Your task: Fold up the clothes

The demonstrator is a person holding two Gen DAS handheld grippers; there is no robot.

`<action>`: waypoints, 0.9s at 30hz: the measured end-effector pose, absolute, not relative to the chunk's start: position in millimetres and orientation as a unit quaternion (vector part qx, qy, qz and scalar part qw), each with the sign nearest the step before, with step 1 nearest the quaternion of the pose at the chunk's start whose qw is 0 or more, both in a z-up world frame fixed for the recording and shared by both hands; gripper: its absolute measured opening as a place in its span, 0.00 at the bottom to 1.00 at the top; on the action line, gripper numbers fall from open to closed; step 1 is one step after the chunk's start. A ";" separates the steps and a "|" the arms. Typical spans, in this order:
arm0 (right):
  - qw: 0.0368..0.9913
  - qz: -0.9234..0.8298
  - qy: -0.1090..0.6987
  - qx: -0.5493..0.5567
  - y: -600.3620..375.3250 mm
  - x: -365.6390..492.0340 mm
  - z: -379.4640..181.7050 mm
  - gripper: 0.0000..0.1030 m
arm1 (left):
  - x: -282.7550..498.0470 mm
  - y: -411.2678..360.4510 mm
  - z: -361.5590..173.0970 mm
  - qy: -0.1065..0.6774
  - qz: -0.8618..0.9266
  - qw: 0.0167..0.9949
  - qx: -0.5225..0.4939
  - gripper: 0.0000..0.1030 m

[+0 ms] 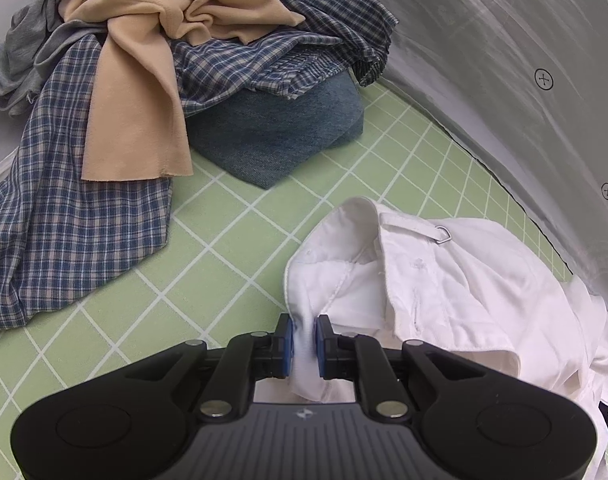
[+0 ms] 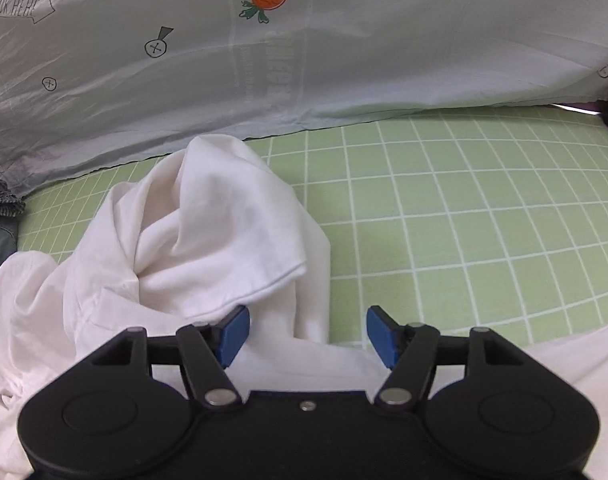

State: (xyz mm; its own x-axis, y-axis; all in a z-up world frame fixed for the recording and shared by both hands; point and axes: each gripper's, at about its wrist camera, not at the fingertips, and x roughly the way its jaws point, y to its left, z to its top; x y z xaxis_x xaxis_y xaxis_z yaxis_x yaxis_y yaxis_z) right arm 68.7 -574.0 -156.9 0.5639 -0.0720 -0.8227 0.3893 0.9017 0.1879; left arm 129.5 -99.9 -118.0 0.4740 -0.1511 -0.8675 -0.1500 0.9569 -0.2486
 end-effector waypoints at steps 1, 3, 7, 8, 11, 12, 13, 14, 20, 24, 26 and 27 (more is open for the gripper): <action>0.864 -0.128 0.454 0.177 -574.5 73.5 -159.4 0.64 | 129.1 -99.4 -118.0 0.513 0.000 0.846 -0.148 0.14; 0.858 -0.116 0.470 0.171 -574.5 82.5 -164.8 0.61 | 128.6 -98.4 -118.1 0.512 0.002 0.845 -0.151 0.14; 0.866 -0.071 0.481 0.117 -563.5 84.9 -164.6 0.37 | 128.5 -97.3 -117.1 0.512 0.005 0.846 -0.151 0.14; 0.869 -0.057 0.482 0.099 -560.7 84.0 -163.4 0.25 | 128.6 -97.1 -117.0 0.512 0.005 0.846 -0.150 0.14; 0.878 -0.045 0.476 0.020 -553.3 79.0 -156.1 0.07 | 128.3 -95.6 -116.5 0.513 0.008 0.845 -0.148 0.14; 0.880 -0.042 0.473 -0.008 -550.9 77.3 -153.6 0.06 | 128.0 -94.9 -116.1 0.513 0.011 0.846 -0.147 0.14; 0.883 -0.041 0.467 -0.033 -549.4 73.8 -150.2 0.06 | 127.6 -94.0 -115.9 0.513 0.013 0.846 -0.145 0.14; 0.885 -0.040 0.459 -0.057 -548.5 69.3 -146.3 0.06 | 127.0 -93.0 -116.2 0.512 0.016 0.847 -0.142 0.14; 0.887 -0.132 0.392 -0.204 -556.5 58.9 -113.5 0.01 | 123.8 -86.6 -118.6 0.515 0.027 0.846 -0.139 0.14; 0.901 -0.182 0.343 -0.193 -589.5 63.1 -70.3 0.01 | 123.7 -86.2 -118.7 0.515 0.024 0.845 -0.144 0.14; 0.892 -0.201 0.304 -0.268 -585.8 64.8 -54.1 0.02 | 123.9 -89.1 -119.2 0.515 0.018 0.844 -0.147 0.14; 0.886 -0.210 0.278 -0.305 -579.5 65.2 -47.3 0.02 | 123.9 -91.3 -120.0 0.516 0.018 0.844 -0.145 0.14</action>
